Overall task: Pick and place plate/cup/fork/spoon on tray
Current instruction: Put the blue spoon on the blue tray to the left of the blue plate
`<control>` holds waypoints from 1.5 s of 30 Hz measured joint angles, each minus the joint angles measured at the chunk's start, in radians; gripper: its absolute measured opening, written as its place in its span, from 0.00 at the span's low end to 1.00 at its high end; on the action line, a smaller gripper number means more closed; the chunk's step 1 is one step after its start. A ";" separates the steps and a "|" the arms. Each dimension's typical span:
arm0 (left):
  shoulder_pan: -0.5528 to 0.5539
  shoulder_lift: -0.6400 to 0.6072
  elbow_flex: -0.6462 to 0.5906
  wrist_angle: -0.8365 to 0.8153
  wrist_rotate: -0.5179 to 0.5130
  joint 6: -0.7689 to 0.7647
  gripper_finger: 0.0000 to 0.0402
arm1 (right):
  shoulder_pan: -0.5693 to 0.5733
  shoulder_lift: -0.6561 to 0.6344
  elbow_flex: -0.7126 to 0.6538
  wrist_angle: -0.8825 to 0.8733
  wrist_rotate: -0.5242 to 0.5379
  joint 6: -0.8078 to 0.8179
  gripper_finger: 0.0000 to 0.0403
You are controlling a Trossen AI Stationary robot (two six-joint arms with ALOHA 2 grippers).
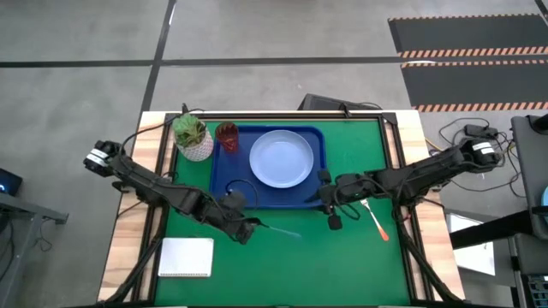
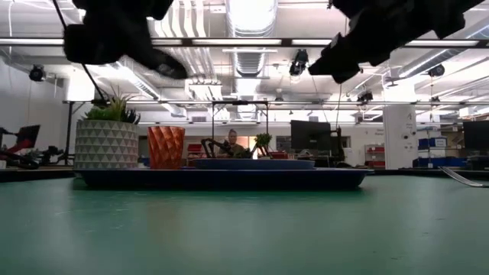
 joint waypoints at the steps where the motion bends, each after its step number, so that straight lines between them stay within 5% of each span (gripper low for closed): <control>1: 0.000 0.003 0.011 -0.043 0.001 0.001 0.00 | 0.000 0.017 0.004 0.023 -0.002 0.036 0.22; 11: 0.005 -0.003 0.026 -0.209 -0.006 0.021 0.00 | 0.000 0.239 0.169 0.058 -0.085 0.178 0.35; 21: 0.002 -0.002 0.028 -0.202 -0.157 0.358 0.00 | 0.000 0.545 0.449 -0.007 -0.087 0.122 0.47; 29: 0.003 -0.002 0.028 -0.188 -0.199 0.467 0.00 | -0.005 0.667 0.609 -0.153 -0.086 0.101 0.47; 35: 0.003 -0.003 0.028 -0.149 -0.203 0.481 0.00 | -0.015 0.685 0.628 -0.151 -0.083 0.099 0.36; 42: 0.003 -0.003 0.027 -0.148 -0.207 0.481 0.00 | -0.022 0.683 0.623 -0.145 -0.077 0.092 0.06; 45: 0.002 -0.003 0.026 -0.147 -0.206 0.477 0.00 | -0.023 0.683 0.623 -0.147 -0.075 0.095 0.04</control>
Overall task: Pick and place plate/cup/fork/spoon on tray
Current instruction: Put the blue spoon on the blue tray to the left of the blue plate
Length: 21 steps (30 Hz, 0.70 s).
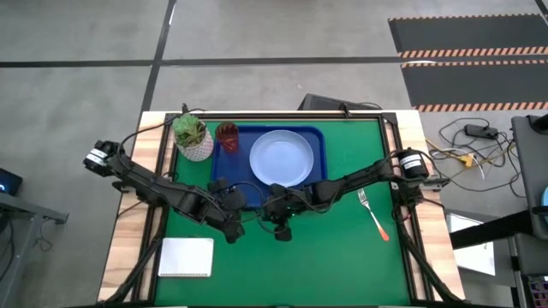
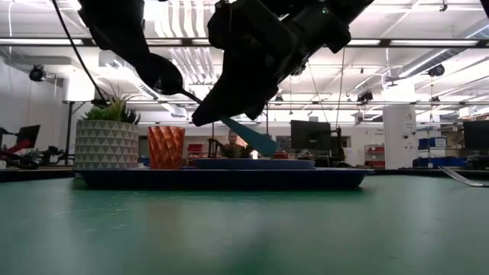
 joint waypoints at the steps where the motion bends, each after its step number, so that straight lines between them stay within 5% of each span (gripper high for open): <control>1: 0.000 0.000 0.000 0.001 0.000 -0.001 0.00 | 0.000 0.000 0.000 -0.001 0.000 0.001 0.03; 11: 0.000 0.000 -0.001 0.005 0.007 0.001 0.02 | 0.000 0.000 -0.010 0.010 -0.003 -0.003 0.02; 21: 0.000 -0.002 -0.001 0.003 0.008 0.029 0.24 | 0.000 0.000 -0.017 0.018 -0.043 -0.007 0.02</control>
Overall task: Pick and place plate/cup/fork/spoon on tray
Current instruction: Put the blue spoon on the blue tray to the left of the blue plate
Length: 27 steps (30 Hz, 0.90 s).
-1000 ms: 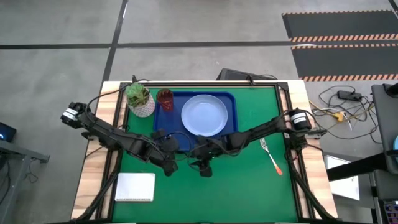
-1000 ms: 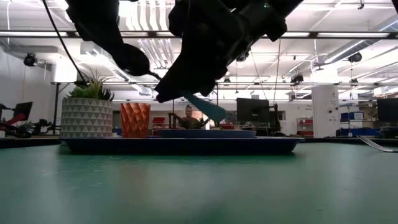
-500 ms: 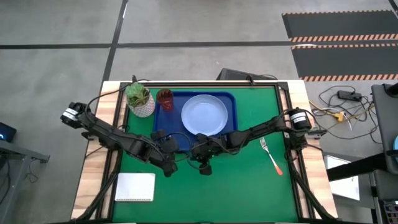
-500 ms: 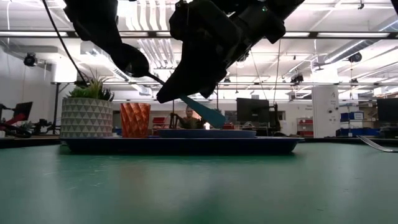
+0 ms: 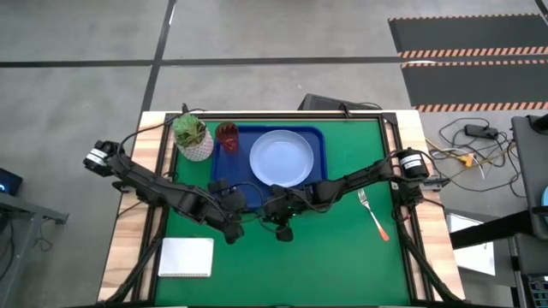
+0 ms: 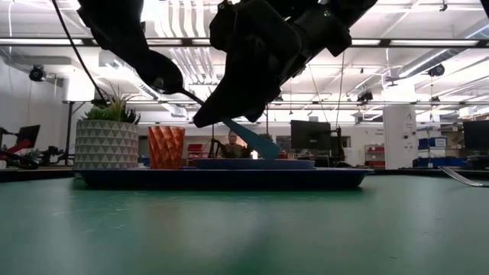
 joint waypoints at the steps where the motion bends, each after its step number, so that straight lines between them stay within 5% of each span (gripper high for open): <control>1: 0.000 -0.004 0.000 -0.001 0.000 0.004 0.27 | 0.000 0.000 -0.001 0.001 -0.001 0.000 0.02; 19: 0.003 -0.116 -0.008 -0.008 -0.003 0.070 0.35 | -0.016 -0.153 -0.177 0.024 0.036 -0.006 0.02; 27: 0.003 -0.147 -0.032 0.088 -0.193 0.044 0.35 | -0.035 -0.383 -0.410 0.277 0.340 -0.034 0.02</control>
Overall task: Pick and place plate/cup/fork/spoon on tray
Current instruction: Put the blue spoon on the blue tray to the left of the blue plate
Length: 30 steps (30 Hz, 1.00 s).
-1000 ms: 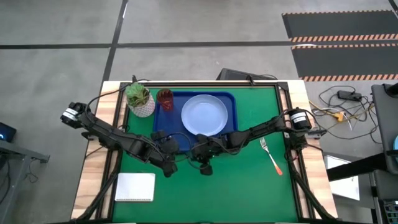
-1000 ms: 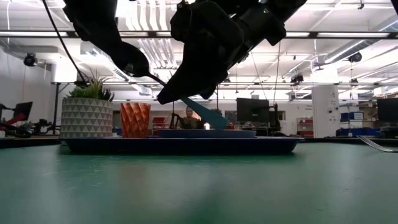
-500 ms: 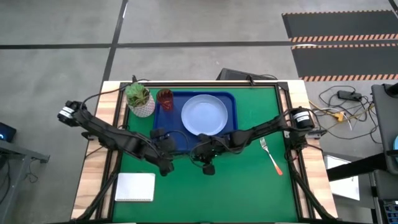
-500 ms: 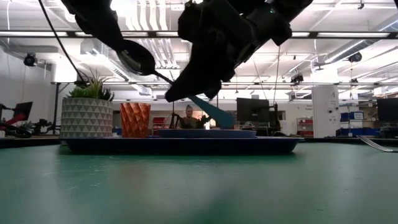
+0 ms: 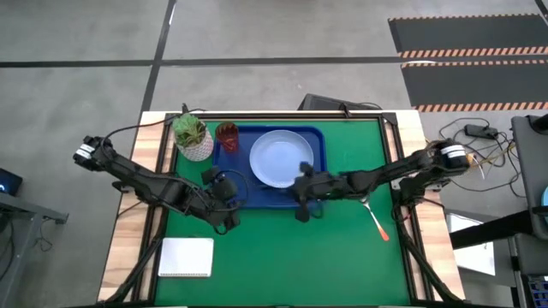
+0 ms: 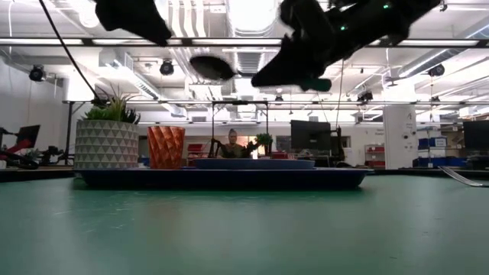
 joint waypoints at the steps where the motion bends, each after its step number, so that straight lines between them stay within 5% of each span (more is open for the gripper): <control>1: 0.000 -0.001 -0.010 0.040 -0.040 0.002 0.35 | 0.001 -0.025 -0.031 0.048 0.042 -0.011 0.02; 6: 0.004 0.015 -0.093 0.398 -0.206 0.135 0.35 | -0.004 -0.088 -0.138 0.317 0.122 -0.049 0.02; 17: 0.062 0.148 -0.272 1.342 -0.217 0.488 0.35 | 0.000 -0.010 -0.171 0.647 0.177 -0.158 0.02; 22: 0.107 0.224 -0.306 1.504 -0.217 0.471 0.35 | 0.011 0.082 -0.171 0.896 0.256 -0.311 0.02; 30: 0.161 0.309 -0.290 1.628 -0.214 0.472 0.35 | 0.015 0.178 -0.168 1.027 0.316 -0.462 0.02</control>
